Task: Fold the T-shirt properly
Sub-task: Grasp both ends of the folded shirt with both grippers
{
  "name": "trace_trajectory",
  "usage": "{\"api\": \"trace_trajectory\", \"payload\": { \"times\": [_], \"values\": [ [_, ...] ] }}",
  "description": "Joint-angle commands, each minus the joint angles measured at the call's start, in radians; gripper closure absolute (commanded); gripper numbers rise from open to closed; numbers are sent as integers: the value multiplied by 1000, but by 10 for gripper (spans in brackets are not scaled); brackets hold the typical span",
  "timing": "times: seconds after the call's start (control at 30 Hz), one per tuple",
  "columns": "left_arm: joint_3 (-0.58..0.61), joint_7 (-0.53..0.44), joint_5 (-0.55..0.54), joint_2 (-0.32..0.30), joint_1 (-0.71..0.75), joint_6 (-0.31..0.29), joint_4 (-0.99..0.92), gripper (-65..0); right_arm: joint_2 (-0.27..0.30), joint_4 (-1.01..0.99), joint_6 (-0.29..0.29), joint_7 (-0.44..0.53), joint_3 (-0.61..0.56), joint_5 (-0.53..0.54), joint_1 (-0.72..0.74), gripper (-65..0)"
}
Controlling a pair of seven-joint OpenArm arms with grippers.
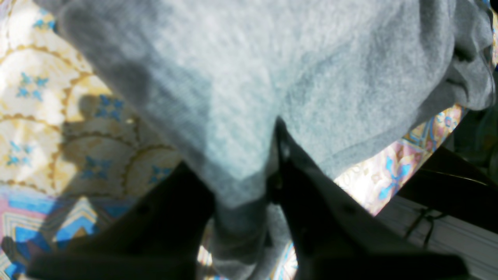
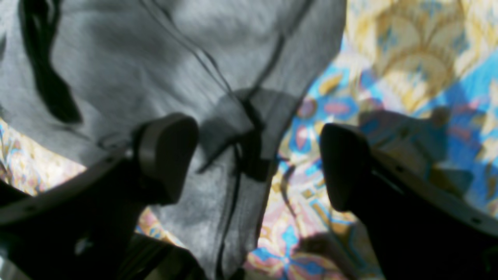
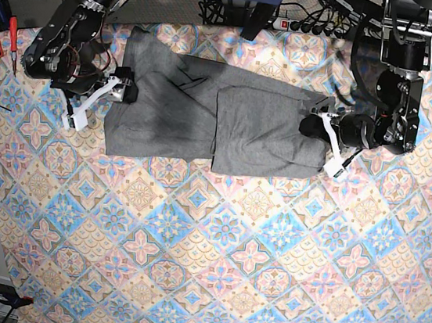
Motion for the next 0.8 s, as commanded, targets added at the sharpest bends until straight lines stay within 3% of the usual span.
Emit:
{"api": "trace_trajectory", "payload": {
  "times": [0.0, 0.23, 0.63, 0.7, 0.77],
  "values": [
    [-3, -3, -14, -11, -16, -6, 16, -12, 4, -12, 2, 18, -2, 17, 3, -506],
    [-3, -2, -14, -11, -17, -6, 16, -12, 7, -192, 2, 117, -125, 19, 0, -506],
    [-1, -2, -14, -11, -11, -6, 16, -12, 7, -195, 2, 120, -293, 109, -2, -501],
    [32, -2, -14, -11, -11, -6, 16, -12, 8, -189, 2, 120, -296, 109, -11, -467],
    [94, -5, -14, -11, -13, -6, 16, -11, 8, -185, 2, 118, -290, 111, -14, -374]
  ]
}}
